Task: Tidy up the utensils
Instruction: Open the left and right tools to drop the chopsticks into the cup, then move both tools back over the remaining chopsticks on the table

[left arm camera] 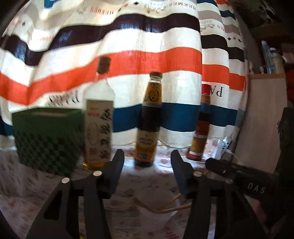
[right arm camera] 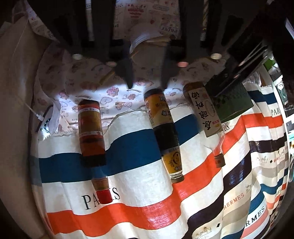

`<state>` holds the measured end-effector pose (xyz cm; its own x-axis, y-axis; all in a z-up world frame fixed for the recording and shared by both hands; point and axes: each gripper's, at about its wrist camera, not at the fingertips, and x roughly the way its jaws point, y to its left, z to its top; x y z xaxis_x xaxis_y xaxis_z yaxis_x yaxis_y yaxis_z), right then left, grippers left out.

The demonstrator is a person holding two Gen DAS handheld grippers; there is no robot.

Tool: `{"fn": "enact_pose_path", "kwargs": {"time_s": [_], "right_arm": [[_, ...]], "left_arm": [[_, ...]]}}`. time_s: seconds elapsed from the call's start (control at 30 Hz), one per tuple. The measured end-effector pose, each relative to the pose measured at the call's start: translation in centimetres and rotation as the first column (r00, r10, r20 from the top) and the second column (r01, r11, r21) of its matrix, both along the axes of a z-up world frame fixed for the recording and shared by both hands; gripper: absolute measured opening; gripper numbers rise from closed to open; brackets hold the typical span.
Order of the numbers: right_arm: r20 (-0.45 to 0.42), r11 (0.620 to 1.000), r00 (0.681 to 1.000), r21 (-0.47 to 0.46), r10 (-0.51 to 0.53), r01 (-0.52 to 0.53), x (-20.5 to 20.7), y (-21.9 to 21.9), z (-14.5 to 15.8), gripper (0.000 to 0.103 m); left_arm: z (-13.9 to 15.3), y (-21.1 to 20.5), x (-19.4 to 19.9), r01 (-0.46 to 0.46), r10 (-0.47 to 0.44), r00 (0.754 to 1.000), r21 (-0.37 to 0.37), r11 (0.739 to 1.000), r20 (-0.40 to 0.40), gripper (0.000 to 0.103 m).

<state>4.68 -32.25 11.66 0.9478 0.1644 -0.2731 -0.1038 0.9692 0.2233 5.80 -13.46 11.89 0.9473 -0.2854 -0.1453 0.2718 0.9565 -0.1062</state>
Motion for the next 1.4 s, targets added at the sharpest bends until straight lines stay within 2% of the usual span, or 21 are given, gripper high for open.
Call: {"fn": "enact_pose_path", "kwargs": {"time_s": [0.1, 0.17, 0.27, 0.37, 0.43, 0.53, 0.73, 0.83, 0.9, 0.97, 1.03, 1.13, 1.23, 1.4], "right_arm": [[0.018, 1.0, 1.0, -0.006, -0.004, 0.004, -0.6, 0.2, 0.3, 0.056], [0.041, 1.0, 0.999, -0.004, -0.015, 0.016, -1.4, 0.3, 0.8, 0.071], [0.076, 0.999, 0.996, 0.02, -0.052, 0.051, -3.2, 0.5, 2.0, 0.083], [0.105, 0.998, 0.993, 0.041, -0.047, 0.043, -5.5, 1.1, 3.2, 0.089], [0.102, 0.998, 0.993, 0.009, -0.064, 0.063, -6.7, 2.1, 3.5, 0.089], [0.116, 0.999, 0.992, -0.018, -0.039, 0.042, -8.4, 3.5, 3.0, 0.089], [0.103, 0.999, 0.995, -0.043, -0.009, 0.014, -10.8, 6.1, 1.4, 0.09], [0.092, 1.0, 0.996, -0.021, 0.016, -0.014, -11.6, 7.1, 0.0, 0.098], [0.097, 1.0, 0.995, -0.023, 0.019, -0.017, -11.7, 7.8, -1.1, 0.102], [0.106, 0.999, 0.994, -0.048, 0.007, -0.002, -11.4, 8.7, -2.7, 0.102], [0.064, 0.996, 0.998, -0.088, -0.011, 0.016, -10.4, 9.4, -4.0, 0.102], [-0.024, 0.99, 0.999, -0.141, 0.022, -0.025, -9.0, 10.5, -6.2, 0.102], [-0.043, 0.984, 0.999, -0.175, -0.011, 0.003, -8.5, 11.0, -7.3, 0.102], [-0.078, 0.979, 0.997, -0.203, -0.006, -0.01, -7.8, 11.4, -8.4, 0.102]], "left_arm": [[0.6, 1.6, -1.5, -0.016, 0.016, 1.0, 0.022, 1.0, 0.011, 0.064], [1.1, 2.8, -2.7, -0.044, 0.043, 0.999, 0.033, 0.998, 0.021, 0.075], [1.6, 4.6, -4.4, -0.08, 0.078, 0.996, 0.072, 0.994, 0.035, 0.087], [1.7, 7.0, -6.4, -0.131, 0.126, 0.99, 0.084, 0.988, 0.068, 0.098], [1.6, 8.3, -7.5, -0.181, 0.174, 0.981, 0.083, 0.98, 0.089, 0.102], [1.2, 9.7, -8.9, -0.212, 0.205, 0.975, 0.081, 0.974, 0.083, 0.102], [-0.4, 11.8, -11.3, -0.18, 0.176, 0.982, 0.067, 0.981, 0.062, 0.102], [-2.1, 13.0, -11.8, -0.208, 0.207, 0.978, 0.025, 0.978, 0.033, 0.102], [-3.9, 13.8, -11.2, -0.214, 0.214, 0.977, 0.003, 0.977, -0.002, 0.102], [-5.5, 14.1, -10.0, -0.199, 0.201, 0.977, 0.03, 0.98, -0.071, 0.102], [-6.5, 14.4, -9.0, -0.2, 0.204, 0.972, 0.046, 0.979, -0.119, 0.102], [-7.0, 14.7, -8.2, -0.203, 0.206, 0.963, 0.034, 0.979, -0.174, 0.102], [-7.4, 14.9, -7.7, -0.196, 0.197, 0.956, 0.026, 0.98, -0.218, 0.102], [-8.3, 15.0, -6.8, -0.199, 0.196, 0.94, 0.018, 0.98, -0.279, 0.102]]}}
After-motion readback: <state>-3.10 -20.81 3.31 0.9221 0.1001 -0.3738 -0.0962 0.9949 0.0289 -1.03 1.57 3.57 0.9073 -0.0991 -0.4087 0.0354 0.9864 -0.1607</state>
